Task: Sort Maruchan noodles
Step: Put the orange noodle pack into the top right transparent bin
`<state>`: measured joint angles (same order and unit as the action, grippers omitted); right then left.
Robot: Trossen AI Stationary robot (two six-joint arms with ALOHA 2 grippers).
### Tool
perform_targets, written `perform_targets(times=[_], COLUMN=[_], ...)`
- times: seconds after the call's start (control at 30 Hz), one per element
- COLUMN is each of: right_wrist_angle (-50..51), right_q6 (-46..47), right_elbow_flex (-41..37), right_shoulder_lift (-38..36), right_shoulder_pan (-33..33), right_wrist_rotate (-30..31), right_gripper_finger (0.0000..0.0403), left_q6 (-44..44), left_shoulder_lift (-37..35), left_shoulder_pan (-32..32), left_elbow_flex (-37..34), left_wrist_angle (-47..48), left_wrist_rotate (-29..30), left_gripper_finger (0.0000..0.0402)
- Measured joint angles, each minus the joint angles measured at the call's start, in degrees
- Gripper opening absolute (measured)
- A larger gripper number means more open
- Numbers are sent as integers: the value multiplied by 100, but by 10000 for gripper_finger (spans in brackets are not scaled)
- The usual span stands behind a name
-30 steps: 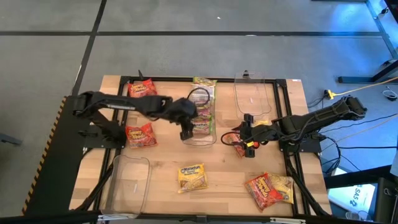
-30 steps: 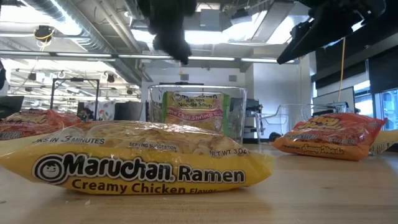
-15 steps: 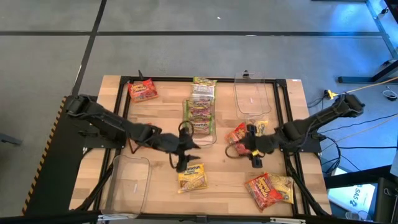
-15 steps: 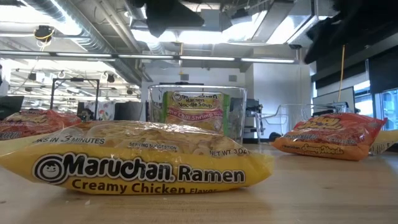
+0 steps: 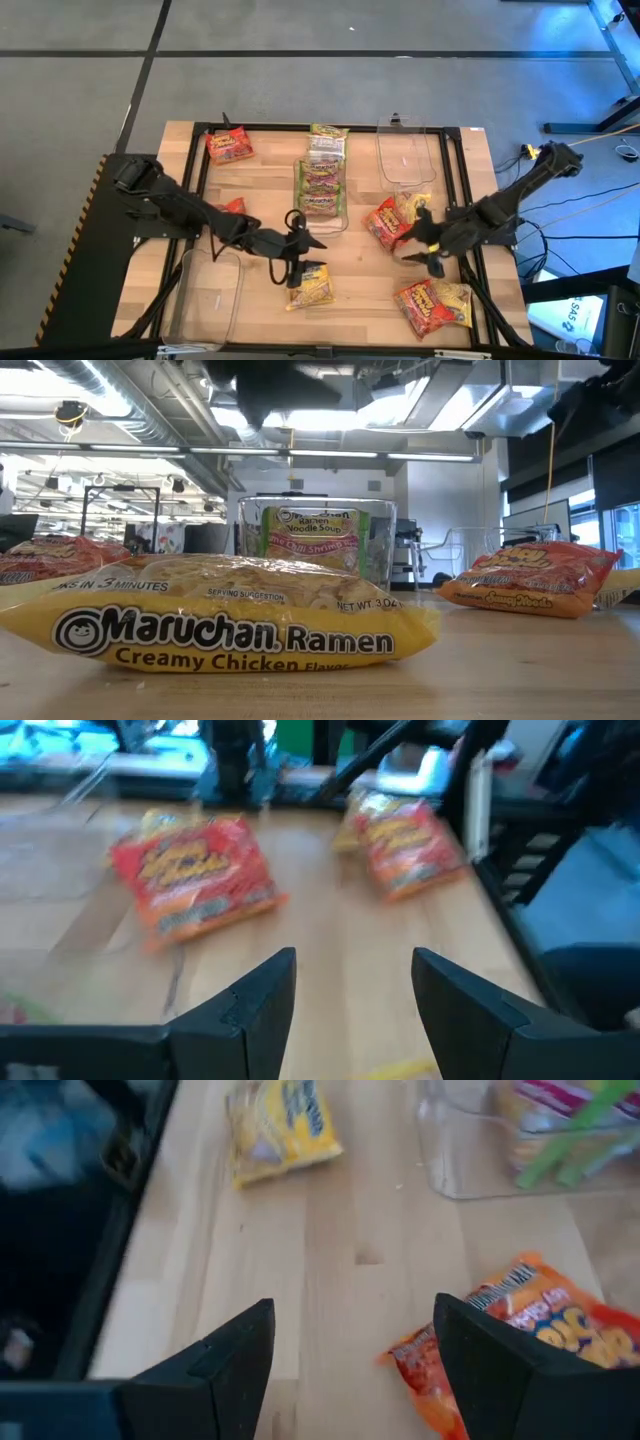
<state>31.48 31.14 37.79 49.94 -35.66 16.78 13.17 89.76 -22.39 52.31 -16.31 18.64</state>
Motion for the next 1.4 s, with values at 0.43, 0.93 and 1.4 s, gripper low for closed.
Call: perform_targets(times=[0.43,0.93,1.4], right_wrist_angle=[716,1129,-834], right_q6=[1625,2570,1394], right_elbow_flex=[-478,-1174,-1920], right_shoulder_lift=[-1517,-1317,-561], right_shoulder_pan=[15,2043,3578], right_wrist_rotate=[1665,272,-1661], right_gripper_finger=[243,250,250], left_q6=[-13,126,-23], left_shoulder_lift=[227,299,299], left_shoulder_pan=[215,245,289], left_elbow_flex=[-36,-41,-40], left_wrist_angle=[-79,-50,-11], left_wrist_rotate=[308,133,-174], left_gripper_finger=[194,194,194])
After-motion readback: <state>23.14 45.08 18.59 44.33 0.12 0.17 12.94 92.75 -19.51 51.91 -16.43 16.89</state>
